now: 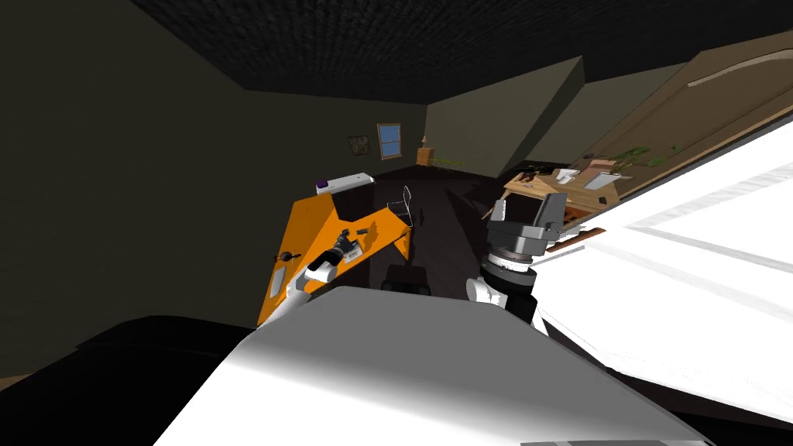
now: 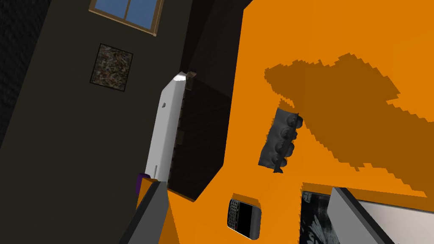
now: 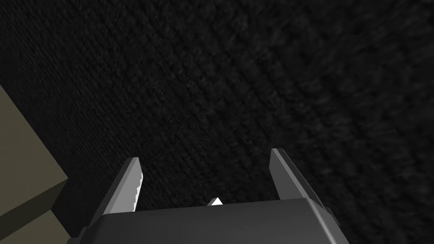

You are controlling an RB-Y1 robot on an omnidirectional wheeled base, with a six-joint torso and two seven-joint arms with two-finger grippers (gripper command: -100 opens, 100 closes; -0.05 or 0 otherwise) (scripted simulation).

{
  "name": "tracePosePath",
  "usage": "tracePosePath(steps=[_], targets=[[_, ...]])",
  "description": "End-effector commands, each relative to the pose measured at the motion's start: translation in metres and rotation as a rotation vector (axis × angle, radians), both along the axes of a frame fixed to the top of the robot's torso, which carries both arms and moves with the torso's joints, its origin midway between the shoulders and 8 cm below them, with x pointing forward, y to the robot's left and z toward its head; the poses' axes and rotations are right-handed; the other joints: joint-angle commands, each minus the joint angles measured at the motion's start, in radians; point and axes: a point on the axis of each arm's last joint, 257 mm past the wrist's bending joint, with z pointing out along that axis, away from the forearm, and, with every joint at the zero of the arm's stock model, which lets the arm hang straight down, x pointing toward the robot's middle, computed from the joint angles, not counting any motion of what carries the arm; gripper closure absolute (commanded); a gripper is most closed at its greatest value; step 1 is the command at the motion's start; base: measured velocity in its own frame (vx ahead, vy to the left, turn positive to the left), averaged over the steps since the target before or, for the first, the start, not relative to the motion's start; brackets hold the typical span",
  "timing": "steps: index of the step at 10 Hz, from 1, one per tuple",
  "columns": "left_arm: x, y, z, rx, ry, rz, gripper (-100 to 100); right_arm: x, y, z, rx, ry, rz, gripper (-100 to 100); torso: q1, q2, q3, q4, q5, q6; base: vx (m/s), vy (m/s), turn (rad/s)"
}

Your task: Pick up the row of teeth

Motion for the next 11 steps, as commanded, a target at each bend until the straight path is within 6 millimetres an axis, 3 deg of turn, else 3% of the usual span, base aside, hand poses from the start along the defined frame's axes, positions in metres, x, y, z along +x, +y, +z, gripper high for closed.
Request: tracePosePath(steps=[1, 3, 4, 6, 7, 10, 11], targets=[[-0.006, 0.005, -0.016, -0.005, 0.052, 0.019, -100, 0.000, 0.000, 0.000, 0.000, 0.000, 0.000, 0, 0.000, 0.000, 0.000, 0.000, 0.000, 0.000, 0.026, -0.015, -0.142], [-0.021, 0.038, -0.046, -0.009, 0.160, 0.073, -100, 0.000, 0.000, 0.000, 0.000, 0.000, 0.000, 0, 0.000, 0.000, 0.000, 0.000, 0.000, 0.000, 0.037, -0.022, -0.261], [-0.023, 0.039, -0.049, -0.009, 0.173, 0.075, -100, 0.000, 0.000, 0.000, 0.000, 0.000, 0.000, 0, 0.000, -0.001, 0.000, 0.000, 0.000, 0.000, 0.034, -0.012, -0.138], [-0.040, 0.069, -0.071, -0.006, 0.267, 0.124, -100, 0.000, 0.000, 0.000, 0.000, 0.000, 0.000, 0, 0.000, -0.001, 0.000, 0.000, 0.000, 0.000, 0.059, -0.018, -0.306], [-0.044, 0.072, -0.076, -0.006, 0.284, 0.132, -100, 0.000, 0.000, 0.000, 0.000, 0.000, 0.000, 0, 0.000, -0.002, -0.001, 0.000, 0.000, 0.000, 0.053, -0.004, -0.083], [-0.077, 0.120, -0.103, 0.006, 0.422, 0.210, -100, 0.000, 0.000, 0.000, 0.000, 0.000, 0.000, 0, 0.000, -0.003, -0.002, -0.001, 0.000, 0.000, 0.075, -0.010, -0.239], [-0.078, 0.120, -0.104, 0.006, 0.428, 0.211, -100, 0.000, 0.000, 0.000, 0.000, 0.000, 0.000, 0, 0.001, -0.004, -0.002, -0.001, 0.000, 0.000, 0.057, 0.011, -0.064]])
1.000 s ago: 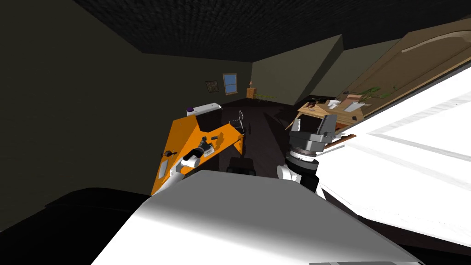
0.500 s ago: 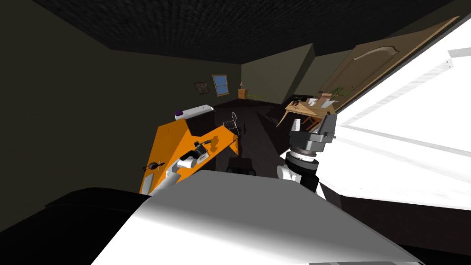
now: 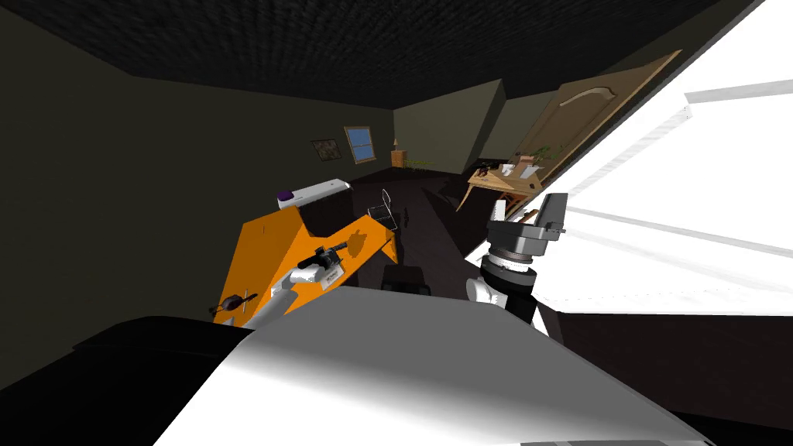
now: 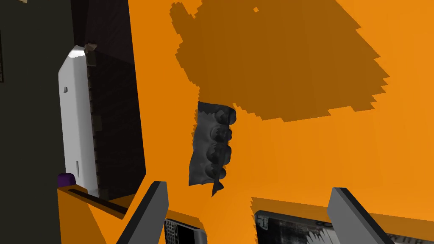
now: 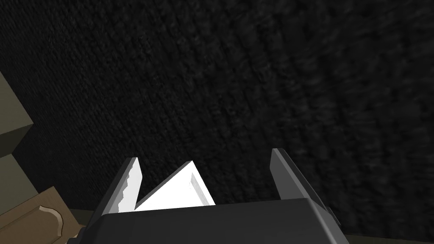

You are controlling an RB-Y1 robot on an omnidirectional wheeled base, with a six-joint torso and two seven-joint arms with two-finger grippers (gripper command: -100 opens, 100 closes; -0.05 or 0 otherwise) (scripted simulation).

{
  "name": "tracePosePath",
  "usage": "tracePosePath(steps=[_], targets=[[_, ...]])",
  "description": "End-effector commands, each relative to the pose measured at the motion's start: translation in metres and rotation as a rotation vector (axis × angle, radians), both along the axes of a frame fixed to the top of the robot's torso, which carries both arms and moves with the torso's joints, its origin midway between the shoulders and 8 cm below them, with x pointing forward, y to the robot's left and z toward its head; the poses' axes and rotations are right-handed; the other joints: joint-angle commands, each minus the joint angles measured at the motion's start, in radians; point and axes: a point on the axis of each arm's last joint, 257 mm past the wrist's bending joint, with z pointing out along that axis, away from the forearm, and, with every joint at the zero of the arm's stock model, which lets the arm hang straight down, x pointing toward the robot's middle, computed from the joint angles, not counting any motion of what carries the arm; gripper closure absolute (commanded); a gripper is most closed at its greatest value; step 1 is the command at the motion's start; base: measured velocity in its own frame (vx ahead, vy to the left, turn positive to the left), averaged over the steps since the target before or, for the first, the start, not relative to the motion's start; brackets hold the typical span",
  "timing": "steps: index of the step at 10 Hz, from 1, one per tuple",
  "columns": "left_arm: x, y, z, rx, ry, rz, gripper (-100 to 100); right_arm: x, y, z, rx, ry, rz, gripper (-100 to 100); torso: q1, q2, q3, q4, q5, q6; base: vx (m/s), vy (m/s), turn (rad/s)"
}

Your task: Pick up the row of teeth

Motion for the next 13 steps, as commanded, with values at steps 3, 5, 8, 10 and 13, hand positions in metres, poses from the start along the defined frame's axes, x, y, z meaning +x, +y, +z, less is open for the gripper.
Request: tracePosePath(steps=[3, 5, 8, 10, 13], targets=[[-0.037, 0.044, -0.018, 0.015, 0.129, 0.067, -100, 0.000, 0.000, 0.000, 0.000, 0.000, 0.000, 0, -0.001, -0.001, 0.000, 0.000, 0.000, 0.001, 0.073, -0.001, -0.193], [-0.049, 0.055, -0.023, 0.018, 0.164, 0.085, -100, 0.000, 0.000, 0.000, 0.000, 0.000, 0.000, 0, 0.000, 0.000, 0.000, 0.000, 0.000, 0.000, 0.069, 0.015, -0.071], [-0.079, 0.078, -0.036, 0.020, 0.250, 0.125, -100, 0.000, 0.000, 0.000, 0.000, 0.000, 0.000, 0, 0.000, -0.001, 0.000, 0.000, 0.000, 0.000, 0.088, 0.013, -0.148], [-0.096, 0.087, -0.043, 0.017, 0.293, 0.143, -100, 0.000, 0.000, 0.000, 0.000, 0.000, 0.000, 0, 0.000, -0.002, -0.001, 0.000, 0.000, 0.000, 0.087, 0.023, -0.096], [-0.104, 0.088, -0.048, 0.015, 0.310, 0.148, 0, 0.000, 0.000, 0.000, 0.000, 0.000, 0.000, 0, 0.000, 0.001, 0.001, 0.000, 0.000, 0.000, 0.044, 0.015, -0.036]])
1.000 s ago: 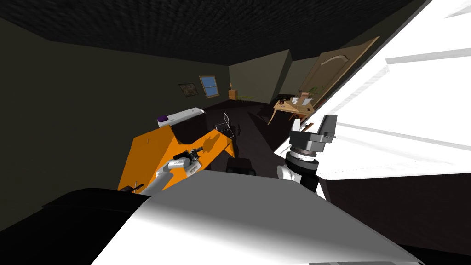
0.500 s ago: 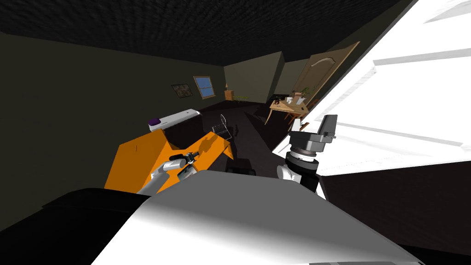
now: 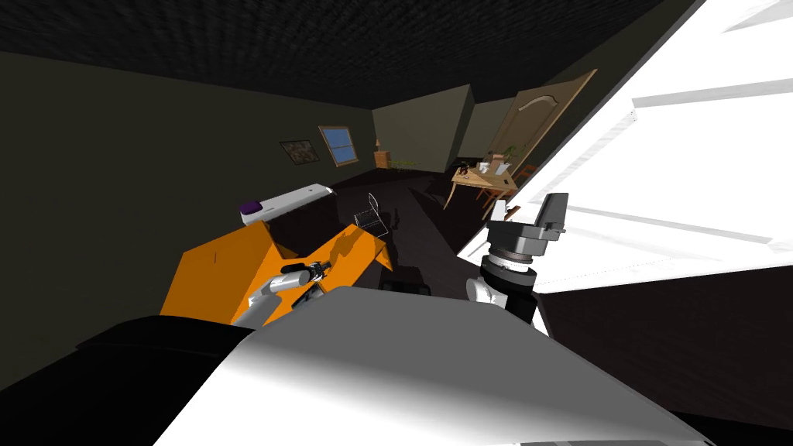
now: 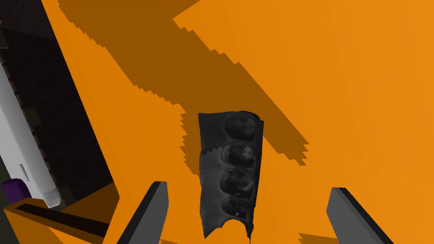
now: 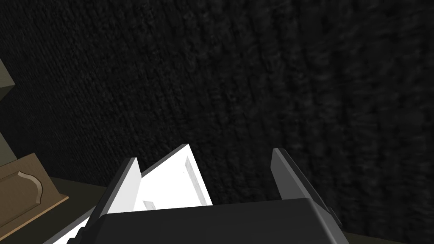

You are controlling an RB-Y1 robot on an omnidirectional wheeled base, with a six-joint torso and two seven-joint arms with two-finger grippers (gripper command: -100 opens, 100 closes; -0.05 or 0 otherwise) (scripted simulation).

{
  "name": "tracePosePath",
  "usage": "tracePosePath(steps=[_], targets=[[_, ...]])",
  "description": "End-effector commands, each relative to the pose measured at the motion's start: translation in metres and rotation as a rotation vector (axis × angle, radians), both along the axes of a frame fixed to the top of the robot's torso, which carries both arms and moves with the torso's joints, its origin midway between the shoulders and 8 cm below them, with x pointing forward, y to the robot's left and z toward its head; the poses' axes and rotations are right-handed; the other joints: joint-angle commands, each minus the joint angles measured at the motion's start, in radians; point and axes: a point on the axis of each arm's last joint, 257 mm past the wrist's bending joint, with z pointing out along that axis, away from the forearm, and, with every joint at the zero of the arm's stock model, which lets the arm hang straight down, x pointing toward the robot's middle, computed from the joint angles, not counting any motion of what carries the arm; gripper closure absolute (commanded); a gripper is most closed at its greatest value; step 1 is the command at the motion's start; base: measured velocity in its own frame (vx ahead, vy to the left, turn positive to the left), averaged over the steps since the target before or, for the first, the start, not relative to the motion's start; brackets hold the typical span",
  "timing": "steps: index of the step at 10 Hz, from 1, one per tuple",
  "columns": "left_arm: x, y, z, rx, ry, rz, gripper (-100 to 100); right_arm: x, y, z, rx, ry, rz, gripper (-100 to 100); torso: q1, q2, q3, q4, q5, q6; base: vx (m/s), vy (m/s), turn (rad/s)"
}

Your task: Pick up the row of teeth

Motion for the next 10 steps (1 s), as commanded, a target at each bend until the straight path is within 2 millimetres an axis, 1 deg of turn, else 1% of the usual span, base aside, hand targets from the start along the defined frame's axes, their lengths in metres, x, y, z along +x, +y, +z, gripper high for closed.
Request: tracePosePath(steps=[1, 3, 4, 5, 9, 10], targets=[[-0.0008, -0.0029, -0.0099, 0.000, -0.001, 0.004, -100, 0.0000, 0.0000, 0.0000, 0.000, 0.000, 0.000, 0, 0.000, 0.000, 0.000, 0.000, 0.000, 0.000, 0.021, 0.034, -0.028], [-0.0012, -0.0050, -0.0159, 0.000, -0.002, 0.006, -100, 0.0000, 0.0000, 0.0000, 0.000, 0.000, 0.000, 0, 0.002, 0.000, 0.000, 0.000, 0.001, 0.000, 0.022, 0.041, -0.020], [-0.0006, -0.0042, -0.0128, 0.000, -0.001, 0.006, -100, 0.0000, 0.0000, 0.0000, 0.000, 0.000, 0.000, 0, 0.002, 0.000, 0.000, 0.000, 0.001, 0.000, 0.008, 0.015, -0.006], [-0.0003, -0.0042, -0.0132, 0.000, -0.002, 0.005, 100, 0.0000, 0.0000, 0.0000, 0.000, 0.000, 0.000, 0, 0.001, 0.001, 0.000, 0.000, 0.000, 0.000, 0.000, 0.000, 0.000], [-0.0004, -0.0051, -0.0136, -0.001, 0.000, 0.003, 100, 0.0000, 0.0000, 0.0000, 0.000, 0.000, 0.000, 0, -0.001, 0.001, 0.001, 0.001, -0.001, -0.001, 0.000, 0.000, -0.004], [-0.0004, -0.0051, -0.0136, -0.001, 0.000, 0.003, 0, 0.0000, 0.0000, 0.0000, 0.000, 0.000, 0.000, 0, -0.001, 0.001, 0.001, 0.001, -0.001, -0.001, 0.000, 0.000, 0.000]])
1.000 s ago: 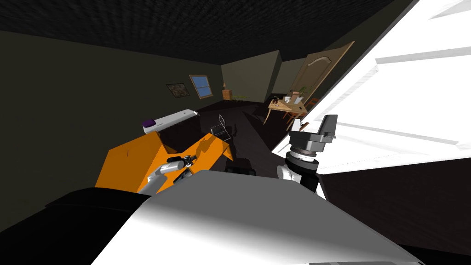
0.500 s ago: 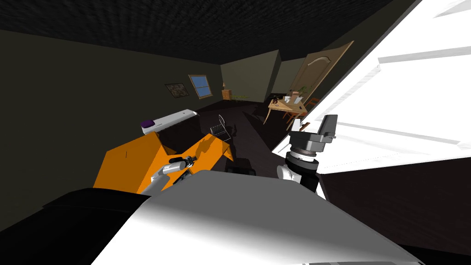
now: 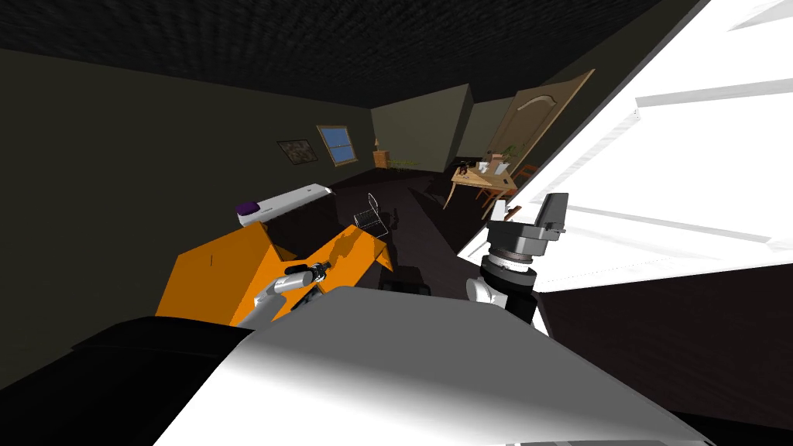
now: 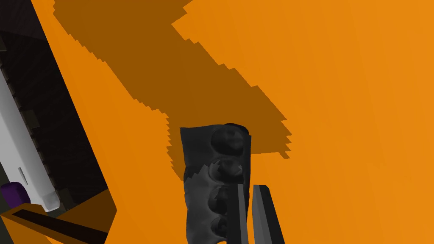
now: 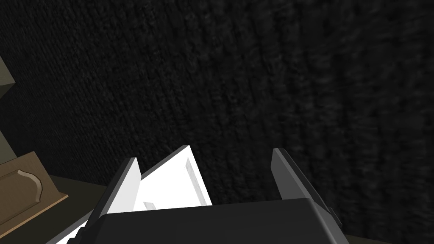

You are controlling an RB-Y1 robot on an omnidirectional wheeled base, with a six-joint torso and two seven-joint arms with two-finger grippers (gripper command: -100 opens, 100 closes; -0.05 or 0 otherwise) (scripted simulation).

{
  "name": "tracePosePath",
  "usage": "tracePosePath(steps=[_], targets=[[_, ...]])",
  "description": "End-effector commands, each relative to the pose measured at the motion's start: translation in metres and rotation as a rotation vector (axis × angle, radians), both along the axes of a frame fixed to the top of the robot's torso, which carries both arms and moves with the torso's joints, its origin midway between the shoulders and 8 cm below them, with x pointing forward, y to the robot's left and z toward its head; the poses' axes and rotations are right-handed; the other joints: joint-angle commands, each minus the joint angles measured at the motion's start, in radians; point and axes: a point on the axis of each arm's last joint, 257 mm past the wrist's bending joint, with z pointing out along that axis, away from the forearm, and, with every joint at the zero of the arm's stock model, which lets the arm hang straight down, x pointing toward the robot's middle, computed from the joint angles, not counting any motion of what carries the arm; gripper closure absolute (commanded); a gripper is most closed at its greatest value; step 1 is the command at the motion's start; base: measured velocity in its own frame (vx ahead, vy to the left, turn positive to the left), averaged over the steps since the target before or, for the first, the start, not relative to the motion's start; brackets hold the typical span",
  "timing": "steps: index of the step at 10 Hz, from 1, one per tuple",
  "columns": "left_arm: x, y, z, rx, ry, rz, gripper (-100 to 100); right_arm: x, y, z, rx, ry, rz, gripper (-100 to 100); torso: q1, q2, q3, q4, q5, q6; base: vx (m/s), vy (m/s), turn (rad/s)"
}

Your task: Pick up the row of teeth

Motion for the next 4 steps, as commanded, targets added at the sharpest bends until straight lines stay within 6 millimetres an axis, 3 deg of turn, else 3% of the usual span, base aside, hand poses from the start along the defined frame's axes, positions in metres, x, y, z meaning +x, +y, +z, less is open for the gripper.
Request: tracePosePath(steps=[1, 3, 4], targets=[[0.0001, 0.0040, 0.0097, 0.001, 0.000, -0.001, 100, 0.0000, 0.0000, 0.0000, 0.000, 0.000, 0.000, 0, 0.000, 0.000, 0.000, 0.000, 0.000, 0.000, -0.013, -0.036, 0.040], [0.0008, 0.0048, 0.0108, 0.003, -0.001, -0.004, 100, 0.0000, 0.0000, 0.0000, 0.000, 0.000, 0.000, 0, -0.004, 0.002, 0.001, 0.000, -0.001, 0.000, -0.018, -0.045, 0.029], [0.0004, 0.0047, 0.0111, 0.001, 0.000, -0.002, 0, 0.0000, 0.0000, 0.0000, 0.000, 0.000, 0.000, 0, -0.003, 0.001, 0.001, 0.000, -0.001, 0.000, -0.002, -0.006, 0.001]])
